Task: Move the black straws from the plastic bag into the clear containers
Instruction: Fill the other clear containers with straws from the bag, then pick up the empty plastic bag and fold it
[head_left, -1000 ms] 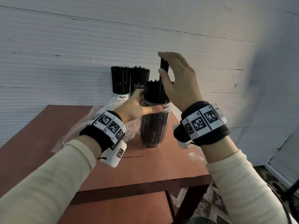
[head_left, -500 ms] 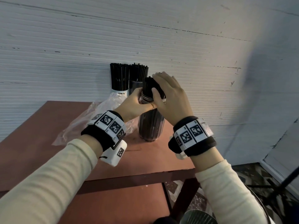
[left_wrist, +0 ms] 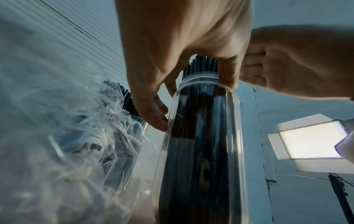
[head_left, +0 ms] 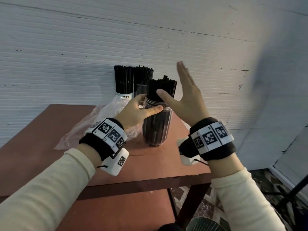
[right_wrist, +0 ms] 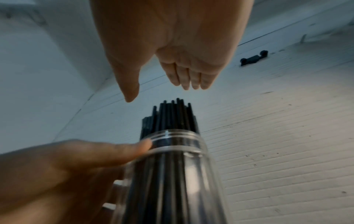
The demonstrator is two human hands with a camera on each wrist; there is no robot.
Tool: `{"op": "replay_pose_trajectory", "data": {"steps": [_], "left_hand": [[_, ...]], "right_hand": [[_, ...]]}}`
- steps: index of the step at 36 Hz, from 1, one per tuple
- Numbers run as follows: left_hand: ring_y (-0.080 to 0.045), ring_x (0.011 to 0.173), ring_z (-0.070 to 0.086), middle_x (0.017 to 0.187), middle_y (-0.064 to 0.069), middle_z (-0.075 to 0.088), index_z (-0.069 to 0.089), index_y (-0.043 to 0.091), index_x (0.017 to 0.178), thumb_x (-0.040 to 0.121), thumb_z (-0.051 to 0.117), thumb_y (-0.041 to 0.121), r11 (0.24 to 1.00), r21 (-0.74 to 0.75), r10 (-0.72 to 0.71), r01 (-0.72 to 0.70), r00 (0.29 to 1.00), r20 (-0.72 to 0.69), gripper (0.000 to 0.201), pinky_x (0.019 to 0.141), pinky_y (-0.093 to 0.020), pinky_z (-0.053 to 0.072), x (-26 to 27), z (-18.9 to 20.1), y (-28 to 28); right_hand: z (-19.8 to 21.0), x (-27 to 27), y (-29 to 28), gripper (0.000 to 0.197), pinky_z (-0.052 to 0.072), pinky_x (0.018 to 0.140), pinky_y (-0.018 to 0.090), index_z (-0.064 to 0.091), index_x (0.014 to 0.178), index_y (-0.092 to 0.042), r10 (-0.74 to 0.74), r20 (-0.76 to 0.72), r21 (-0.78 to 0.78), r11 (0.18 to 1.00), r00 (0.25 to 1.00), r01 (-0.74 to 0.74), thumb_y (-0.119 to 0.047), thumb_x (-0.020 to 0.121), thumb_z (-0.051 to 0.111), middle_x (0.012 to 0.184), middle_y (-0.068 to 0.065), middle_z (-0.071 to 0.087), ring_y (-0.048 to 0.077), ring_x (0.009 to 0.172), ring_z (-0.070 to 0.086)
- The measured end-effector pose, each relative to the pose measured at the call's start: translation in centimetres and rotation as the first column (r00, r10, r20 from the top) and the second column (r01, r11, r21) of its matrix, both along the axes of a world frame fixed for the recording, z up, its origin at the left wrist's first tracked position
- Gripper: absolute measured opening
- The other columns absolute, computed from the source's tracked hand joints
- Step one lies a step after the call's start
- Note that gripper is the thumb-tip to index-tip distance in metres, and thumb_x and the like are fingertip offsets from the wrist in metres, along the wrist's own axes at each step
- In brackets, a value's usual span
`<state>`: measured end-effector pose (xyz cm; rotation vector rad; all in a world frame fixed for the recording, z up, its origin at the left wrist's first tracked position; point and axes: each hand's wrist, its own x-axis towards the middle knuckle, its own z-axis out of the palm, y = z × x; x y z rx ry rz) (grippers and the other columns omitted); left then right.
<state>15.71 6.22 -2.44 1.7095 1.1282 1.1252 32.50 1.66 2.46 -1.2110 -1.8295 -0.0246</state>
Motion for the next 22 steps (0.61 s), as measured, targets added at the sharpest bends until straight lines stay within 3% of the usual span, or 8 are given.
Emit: {"op": "replay_pose_trajectory", "data": {"steps": [4, 6, 8, 11, 13, 16, 20, 22], "left_hand": [[-0.008, 0.114, 0.061, 0.120, 0.006, 0.064, 0.055, 0.022, 0.130, 0.060, 0.079, 0.063, 1.000, 0.007, 0.016, -0.016, 1.000, -0.019, 0.086, 0.102, -0.037, 0.049, -0.7, 0.4, 0.0], [-0.011, 0.115, 0.062, 0.122, 0.002, 0.064, 0.054, 0.017, 0.130, 0.065, 0.083, 0.053, 1.000, -0.025, -0.001, 0.002, 0.999, 0.039, 0.080, 0.102, -0.041, 0.049, -0.7, 0.4, 0.0], [-0.013, 0.116, 0.062, 0.125, -0.003, 0.063, 0.051, 0.013, 0.133, 0.076, 0.081, 0.038, 0.997, -0.065, -0.024, 0.030, 0.996, 0.089, 0.068, 0.103, -0.040, 0.049, -0.6, 0.2, 0.1], [-0.015, 0.119, 0.061, 0.130, -0.006, 0.061, 0.048, 0.012, 0.136, 0.078, 0.079, 0.037, 0.993, -0.105, -0.045, 0.060, 0.989, 0.143, 0.071, 0.104, -0.037, 0.049, -0.6, -0.1, 0.3], [-0.014, 0.118, 0.061, 0.130, -0.007, 0.062, 0.046, 0.011, 0.138, 0.086, 0.073, 0.027, 0.991, -0.112, -0.054, 0.072, 0.986, 0.156, 0.060, 0.099, -0.029, 0.051, -0.6, -0.2, 0.2], [-0.007, 0.111, 0.064, 0.127, -0.005, 0.064, 0.046, 0.012, 0.138, 0.094, 0.062, 0.016, 0.988, -0.104, -0.096, 0.113, 0.983, 0.158, 0.047, 0.083, -0.015, 0.052, -1.0, -0.2, 0.0], [-0.009, 0.114, 0.063, 0.122, 0.003, 0.066, 0.051, 0.019, 0.135, 0.093, 0.064, 0.020, 0.986, -0.118, -0.107, 0.119, 0.989, 0.105, 0.044, 0.102, -0.029, 0.048, -1.5, 0.5, -0.1], [0.000, 0.106, 0.063, 0.118, 0.008, 0.064, 0.054, 0.020, 0.132, 0.094, 0.064, 0.022, 0.996, -0.053, -0.069, 0.070, 0.997, 0.029, 0.040, 0.104, -0.031, 0.047, -1.8, 1.4, 0.0]], "right_hand": [[-0.2, 1.6, 1.1, 0.111, 0.010, 0.117, 0.028, -0.001, 0.154, -0.016, -0.036, -0.057, -0.279, 0.960, 0.998, 0.019, -0.061, 0.078, 0.065, 0.162, -0.001, 0.003, 0.012, 0.148, 0.004], [-0.9, 2.0, 2.1, 0.120, 0.016, 0.119, 0.032, 0.001, 0.154, -0.015, -0.024, -0.117, -0.404, 0.914, 0.993, -0.025, -0.068, 0.068, 0.066, 0.162, 0.002, 0.009, 0.014, 0.148, 0.012], [-1.8, 2.0, 2.9, 0.122, 0.028, 0.117, 0.038, 0.015, 0.153, -0.016, 0.012, -0.158, -0.482, 0.872, 0.987, -0.088, -0.074, 0.060, 0.067, 0.156, 0.002, 0.029, 0.015, 0.142, 0.030], [-2.8, 1.6, 3.6, 0.093, 0.048, 0.101, 0.037, 0.048, 0.135, -0.022, 0.049, -0.126, -0.470, 0.877, 0.991, -0.104, -0.075, 0.061, 0.069, 0.127, -0.009, 0.059, 0.006, 0.113, 0.057], [-3.1, 1.4, 3.9, 0.093, 0.050, 0.097, 0.036, 0.051, 0.131, -0.023, 0.038, -0.128, -0.444, 0.892, 0.991, -0.091, -0.078, 0.058, 0.067, 0.122, -0.011, 0.060, 0.007, 0.109, 0.058], [-3.2, 1.2, 4.0, 0.095, 0.050, 0.097, 0.035, 0.050, 0.132, -0.022, 0.049, -0.134, -0.423, 0.901, 0.990, -0.102, -0.078, 0.057, 0.066, 0.124, -0.011, 0.060, 0.008, 0.112, 0.058], [-3.1, 1.3, 4.1, 0.095, 0.048, 0.099, 0.037, 0.049, 0.134, -0.024, 0.055, -0.123, -0.424, 0.900, 0.991, -0.102, -0.079, 0.058, 0.065, 0.126, -0.010, 0.060, 0.009, 0.114, 0.057], [-3.1, 1.8, 4.3, 0.093, 0.046, 0.100, 0.036, 0.048, 0.135, -0.024, 0.030, -0.113, -0.432, 0.899, 0.993, -0.076, -0.077, 0.060, 0.066, 0.128, -0.009, 0.059, 0.011, 0.116, 0.056]]}}
